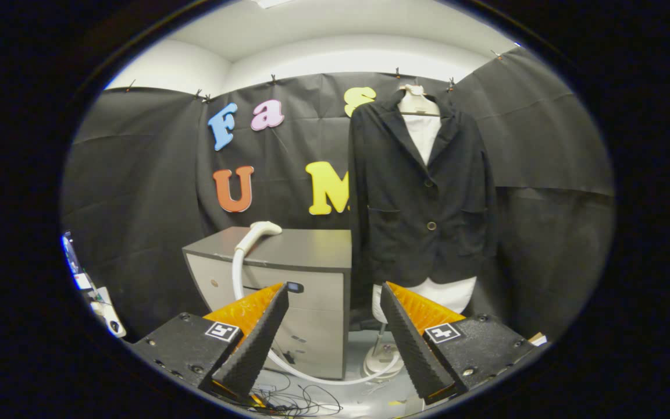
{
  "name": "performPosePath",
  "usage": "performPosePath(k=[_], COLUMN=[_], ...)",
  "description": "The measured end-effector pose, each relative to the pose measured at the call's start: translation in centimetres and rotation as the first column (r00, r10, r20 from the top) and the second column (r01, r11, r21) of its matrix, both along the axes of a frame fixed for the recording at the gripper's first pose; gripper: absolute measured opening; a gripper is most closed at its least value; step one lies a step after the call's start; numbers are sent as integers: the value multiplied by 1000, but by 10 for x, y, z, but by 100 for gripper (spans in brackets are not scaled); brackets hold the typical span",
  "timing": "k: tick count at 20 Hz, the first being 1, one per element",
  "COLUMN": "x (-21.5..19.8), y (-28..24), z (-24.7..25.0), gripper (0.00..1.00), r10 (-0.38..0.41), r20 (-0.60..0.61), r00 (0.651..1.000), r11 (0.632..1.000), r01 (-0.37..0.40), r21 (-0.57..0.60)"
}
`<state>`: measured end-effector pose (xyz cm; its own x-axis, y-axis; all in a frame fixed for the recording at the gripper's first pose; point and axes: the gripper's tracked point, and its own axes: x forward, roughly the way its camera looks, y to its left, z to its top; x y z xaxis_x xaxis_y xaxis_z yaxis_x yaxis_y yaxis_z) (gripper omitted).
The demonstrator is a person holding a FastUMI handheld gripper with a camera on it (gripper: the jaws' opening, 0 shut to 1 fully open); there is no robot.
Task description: Iron the clothes twice with a garment steamer, once on the left side and once on the right side.
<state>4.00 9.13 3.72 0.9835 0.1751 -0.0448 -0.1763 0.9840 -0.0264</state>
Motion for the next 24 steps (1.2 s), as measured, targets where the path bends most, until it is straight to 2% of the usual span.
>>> performPosePath(k=[4,11,18,24], x=[35,134,238,292], y=[52,167,249,277], z=[22,39,24,0], gripper=[100,100,98,83], r10=[83,229,268,247], r20=[-18,-89,-209,-319], r00=[996,969,940,915], r11=[996,968,946,949], r01=[-84,-237,-298,-296], r21=[-23,-86,-126,-113])
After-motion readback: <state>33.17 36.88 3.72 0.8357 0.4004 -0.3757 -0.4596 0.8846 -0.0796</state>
